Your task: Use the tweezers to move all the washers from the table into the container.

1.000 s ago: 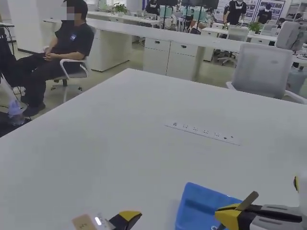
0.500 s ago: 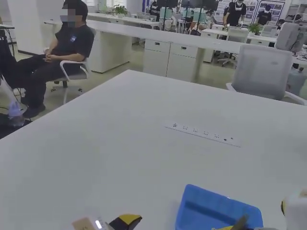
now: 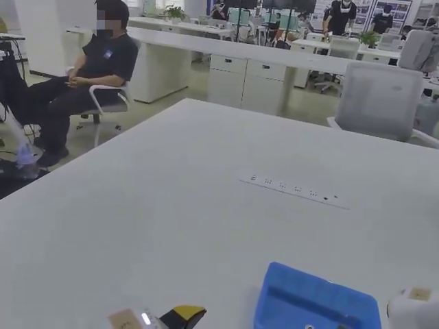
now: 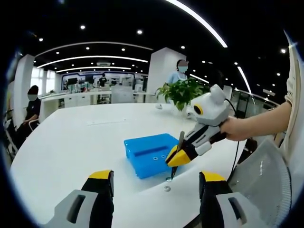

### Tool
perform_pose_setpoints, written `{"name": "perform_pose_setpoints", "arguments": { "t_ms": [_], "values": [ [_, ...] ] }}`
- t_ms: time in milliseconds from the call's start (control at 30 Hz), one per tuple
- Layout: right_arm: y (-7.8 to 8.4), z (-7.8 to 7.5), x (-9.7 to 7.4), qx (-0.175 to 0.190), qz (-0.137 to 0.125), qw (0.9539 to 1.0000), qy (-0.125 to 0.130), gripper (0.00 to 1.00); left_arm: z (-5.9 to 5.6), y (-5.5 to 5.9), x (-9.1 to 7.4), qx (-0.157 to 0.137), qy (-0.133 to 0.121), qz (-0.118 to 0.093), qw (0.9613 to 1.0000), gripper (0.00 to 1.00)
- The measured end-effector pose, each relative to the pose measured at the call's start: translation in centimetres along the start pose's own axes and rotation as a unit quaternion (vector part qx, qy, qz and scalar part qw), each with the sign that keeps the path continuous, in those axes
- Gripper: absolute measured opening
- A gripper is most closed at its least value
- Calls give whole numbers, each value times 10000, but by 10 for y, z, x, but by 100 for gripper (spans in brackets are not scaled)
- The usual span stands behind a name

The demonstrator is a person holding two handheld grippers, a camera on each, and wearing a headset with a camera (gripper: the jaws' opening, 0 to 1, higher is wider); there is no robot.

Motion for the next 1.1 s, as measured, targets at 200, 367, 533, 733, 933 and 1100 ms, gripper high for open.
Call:
{"name": "perform_pose_setpoints", "arguments": {
  "t_ms": [200,367,533,733,933,1100],
  "values": [
    [1,-1,2,41,-39,10000,20,4,-1,0,0,-11,16,-8,10000,74],
    [2,-2,4,53,-19,10000,7,4,-1,0,0,-21,15,-14,10000,74],
    [4,-2,5,57,-8,10000,-5,4,-1,0,0,-25,12,-15,10000,74],
    [4,2,6,-182,28,9998,12,4,0,0,0,-17,5,-19,10000,74],
    [2,3,5,-339,-1,9994,52,3,0,0,-1,-14,6,-10,10000,74],
    [3,1,6,-338,72,9994,59,4,0,0,-1,-13,9,-14,10000,74]
  ]
}}
Point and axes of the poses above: the centre of the closed fingertips' face, and the gripper's own axes: x roughly forward along the fingers, z roughly to its left, y roughly out of its underside, the point moved 7 cm from there along -x, roughly backward along the fingers, and after that the axes turned 7 degrees about x, right-handed, at the moved point
